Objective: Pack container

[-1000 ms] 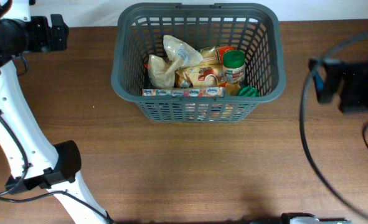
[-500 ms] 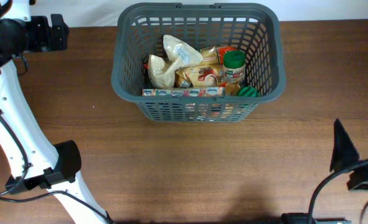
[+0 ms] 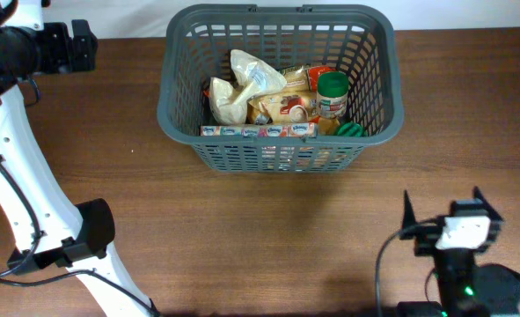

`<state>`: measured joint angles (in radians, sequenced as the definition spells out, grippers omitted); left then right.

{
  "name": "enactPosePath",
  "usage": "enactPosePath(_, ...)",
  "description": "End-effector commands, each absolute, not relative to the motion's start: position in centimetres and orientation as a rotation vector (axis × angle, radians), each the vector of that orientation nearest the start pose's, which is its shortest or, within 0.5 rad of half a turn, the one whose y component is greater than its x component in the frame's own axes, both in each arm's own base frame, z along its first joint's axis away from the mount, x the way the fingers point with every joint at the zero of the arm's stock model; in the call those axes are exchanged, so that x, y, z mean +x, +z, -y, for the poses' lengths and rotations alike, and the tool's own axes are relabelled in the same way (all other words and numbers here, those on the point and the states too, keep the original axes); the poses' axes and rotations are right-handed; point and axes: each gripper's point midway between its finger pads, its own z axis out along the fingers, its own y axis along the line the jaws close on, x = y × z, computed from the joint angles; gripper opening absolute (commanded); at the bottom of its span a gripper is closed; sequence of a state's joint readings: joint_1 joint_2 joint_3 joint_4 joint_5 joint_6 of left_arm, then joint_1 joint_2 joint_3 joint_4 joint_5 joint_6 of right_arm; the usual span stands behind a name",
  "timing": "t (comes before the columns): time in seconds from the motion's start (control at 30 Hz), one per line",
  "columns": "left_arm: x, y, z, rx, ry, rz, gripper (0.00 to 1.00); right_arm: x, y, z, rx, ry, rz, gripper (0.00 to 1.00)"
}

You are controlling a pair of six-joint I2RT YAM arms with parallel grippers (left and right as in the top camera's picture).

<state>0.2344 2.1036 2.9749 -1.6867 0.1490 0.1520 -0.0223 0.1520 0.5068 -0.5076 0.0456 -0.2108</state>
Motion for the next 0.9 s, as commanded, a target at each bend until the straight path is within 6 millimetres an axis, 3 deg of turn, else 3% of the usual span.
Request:
enactPosePath(0.0,42.8,38.7,-7.8,-0.045,0.004,-2.38,0.99,22.0,22.7,1.3,-0.126,-0.216,-1.738,0.99)
enactPosePath(0.2,42.8,38.7,-7.8,-0.045,0.003,-2.38,0.99,22.5,21.8,1.3,-0.113,-0.221,-1.631,0.99)
enactPosePath(0.6,42.8,38.7,-7.8,-0.044,0.003,-2.38,0.99,23.1,18.6,1.4,-0.118,-0.221,-1.69,0.99)
enactPosePath(0.87,42.8,38.7,-7.8,-0.045,0.004,-2.38,0.99,23.6,14.6,1.4,-0.127,-0.218,-1.766,0.99)
